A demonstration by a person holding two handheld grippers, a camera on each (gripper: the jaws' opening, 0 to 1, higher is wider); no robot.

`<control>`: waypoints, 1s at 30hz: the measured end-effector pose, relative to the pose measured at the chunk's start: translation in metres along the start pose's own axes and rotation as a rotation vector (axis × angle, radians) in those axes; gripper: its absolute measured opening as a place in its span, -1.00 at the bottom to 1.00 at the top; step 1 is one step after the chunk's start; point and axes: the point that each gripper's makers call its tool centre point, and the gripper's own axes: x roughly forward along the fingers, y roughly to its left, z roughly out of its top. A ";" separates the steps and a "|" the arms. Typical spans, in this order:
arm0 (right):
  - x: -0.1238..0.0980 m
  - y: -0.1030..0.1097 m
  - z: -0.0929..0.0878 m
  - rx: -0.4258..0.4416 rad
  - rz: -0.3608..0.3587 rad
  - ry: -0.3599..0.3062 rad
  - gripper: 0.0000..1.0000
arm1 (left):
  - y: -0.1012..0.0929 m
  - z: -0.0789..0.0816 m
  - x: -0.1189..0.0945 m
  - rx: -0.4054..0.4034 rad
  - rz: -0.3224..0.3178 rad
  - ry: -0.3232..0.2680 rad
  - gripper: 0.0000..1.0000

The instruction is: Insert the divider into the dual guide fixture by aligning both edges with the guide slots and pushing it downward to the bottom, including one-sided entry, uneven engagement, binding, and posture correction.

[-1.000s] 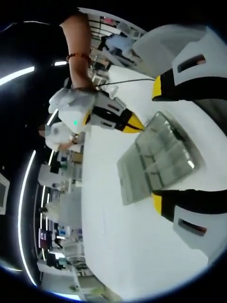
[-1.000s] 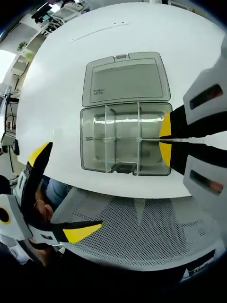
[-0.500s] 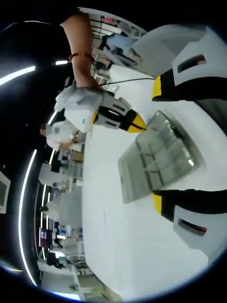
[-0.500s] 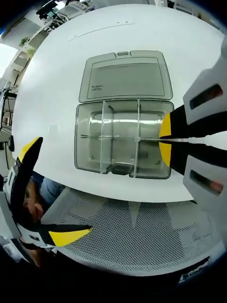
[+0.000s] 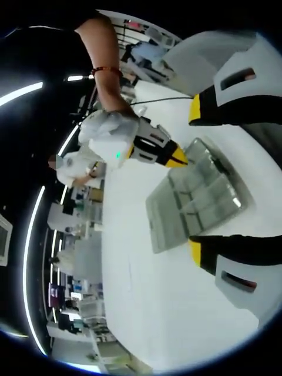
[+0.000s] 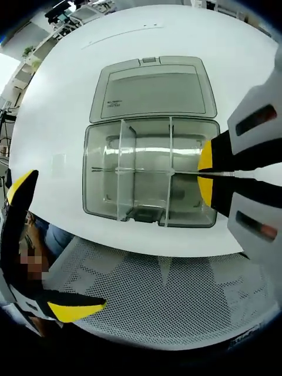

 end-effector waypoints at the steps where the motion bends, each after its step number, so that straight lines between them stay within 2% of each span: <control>1: 0.000 0.000 0.000 0.000 0.000 -0.002 -1.00 | 0.000 0.000 0.000 0.000 0.000 0.000 0.50; 10: -0.001 0.000 0.001 0.013 -0.023 -0.023 -1.00 | -0.003 0.002 0.002 0.018 -0.006 0.006 0.50; 24: -0.019 0.003 0.001 0.149 -0.088 -0.193 -0.92 | -0.032 0.009 0.000 0.057 -0.024 0.017 0.50; 30: -0.030 -0.004 -0.001 0.207 -0.137 -0.267 -0.87 | -0.042 0.010 0.000 0.071 -0.028 0.016 0.50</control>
